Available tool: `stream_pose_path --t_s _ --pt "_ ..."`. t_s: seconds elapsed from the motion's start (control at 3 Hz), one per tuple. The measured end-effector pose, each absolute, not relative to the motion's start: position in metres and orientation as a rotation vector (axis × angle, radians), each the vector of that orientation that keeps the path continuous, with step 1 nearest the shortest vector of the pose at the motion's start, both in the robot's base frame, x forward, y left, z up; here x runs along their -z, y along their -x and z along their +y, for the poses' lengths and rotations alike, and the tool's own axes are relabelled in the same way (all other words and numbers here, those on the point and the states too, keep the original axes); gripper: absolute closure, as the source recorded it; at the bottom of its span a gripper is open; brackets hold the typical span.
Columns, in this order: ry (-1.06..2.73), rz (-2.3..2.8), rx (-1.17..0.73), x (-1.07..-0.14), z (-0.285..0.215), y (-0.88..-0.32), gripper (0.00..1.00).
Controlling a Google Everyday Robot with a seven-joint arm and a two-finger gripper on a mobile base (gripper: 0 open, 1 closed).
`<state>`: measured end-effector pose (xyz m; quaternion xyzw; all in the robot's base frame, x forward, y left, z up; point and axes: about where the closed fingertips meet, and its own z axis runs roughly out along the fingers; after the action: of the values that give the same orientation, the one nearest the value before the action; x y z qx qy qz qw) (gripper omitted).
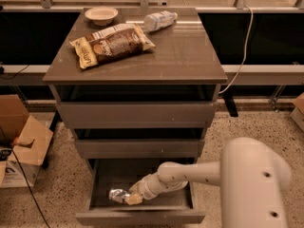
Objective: Pick redbull can from bottom drawer and place on counter
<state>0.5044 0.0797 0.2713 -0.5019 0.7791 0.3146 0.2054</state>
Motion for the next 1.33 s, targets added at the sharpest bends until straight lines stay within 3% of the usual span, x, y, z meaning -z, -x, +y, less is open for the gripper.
stream_pose_path --t_s 0.67,1.33 --pt "1.573 1.836 -0.770 -0.473 -0.002 -0.500 1.00" --pt "1.843 1.564 -0.466 -0.691 -0.074 -0.511 1.00"
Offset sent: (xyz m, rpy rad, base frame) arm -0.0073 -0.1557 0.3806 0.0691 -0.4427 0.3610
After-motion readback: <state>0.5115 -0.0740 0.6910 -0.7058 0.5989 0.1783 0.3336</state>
